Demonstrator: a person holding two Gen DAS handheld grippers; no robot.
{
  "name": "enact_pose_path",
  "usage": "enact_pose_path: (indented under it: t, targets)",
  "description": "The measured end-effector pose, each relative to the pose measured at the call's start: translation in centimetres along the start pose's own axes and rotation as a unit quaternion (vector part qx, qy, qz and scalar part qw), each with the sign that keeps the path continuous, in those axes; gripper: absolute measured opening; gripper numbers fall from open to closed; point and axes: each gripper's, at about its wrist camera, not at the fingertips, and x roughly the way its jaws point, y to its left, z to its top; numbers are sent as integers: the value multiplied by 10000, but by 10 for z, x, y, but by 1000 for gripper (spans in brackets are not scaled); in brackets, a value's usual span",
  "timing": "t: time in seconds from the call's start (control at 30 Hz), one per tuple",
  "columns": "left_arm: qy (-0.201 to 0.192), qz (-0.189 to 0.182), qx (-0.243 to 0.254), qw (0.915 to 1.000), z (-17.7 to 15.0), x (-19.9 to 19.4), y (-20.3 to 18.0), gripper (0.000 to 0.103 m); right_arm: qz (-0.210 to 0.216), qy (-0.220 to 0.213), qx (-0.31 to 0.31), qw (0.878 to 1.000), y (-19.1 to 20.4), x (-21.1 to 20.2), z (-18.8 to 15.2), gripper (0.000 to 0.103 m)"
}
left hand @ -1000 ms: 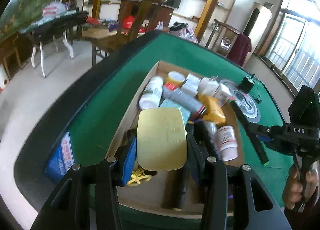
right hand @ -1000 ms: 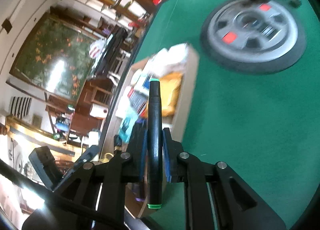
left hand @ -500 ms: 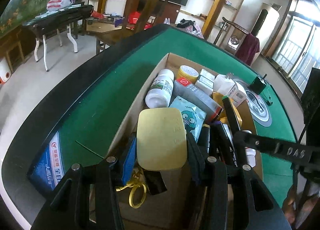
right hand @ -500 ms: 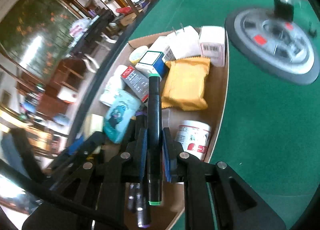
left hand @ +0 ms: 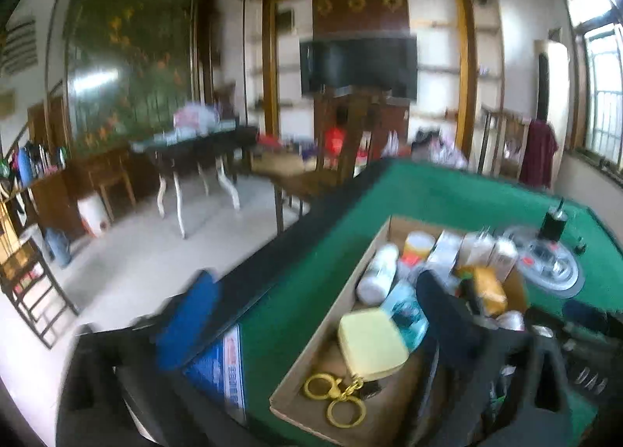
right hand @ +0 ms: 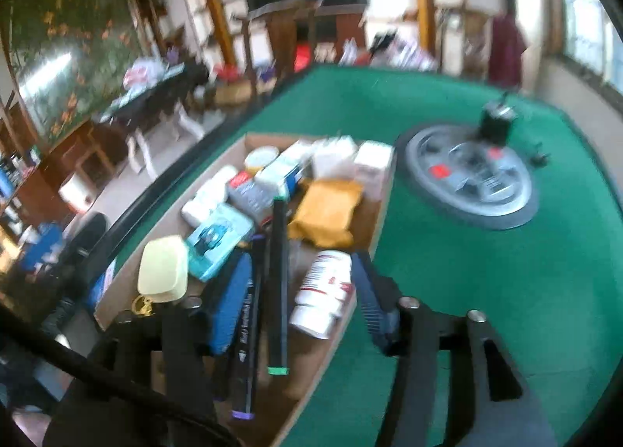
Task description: Organize objects
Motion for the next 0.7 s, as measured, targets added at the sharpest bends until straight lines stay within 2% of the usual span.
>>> enact_pose_path:
  t: [0.07, 0.2, 0.33, 0.7]
  targets:
    - [-46, 29, -72, 10000, 1, -11, -2, 102, -102, -210, 81, 9997, -3, -8, -6, 68]
    - [341, -319, -228, 9987, 0, -10, -6, 102, -205, -241, 69, 9995, -8, -18, -13, 68]
    - [352, -104, -146, 9992, -3, -13, -17, 102, -251, -362, -12, 9990, -12, -28, -20, 68]
    - [340, 86, 73, 9994, -9, -29, -34, 102, -343, -447, -176, 9983, -14, -40, -29, 69]
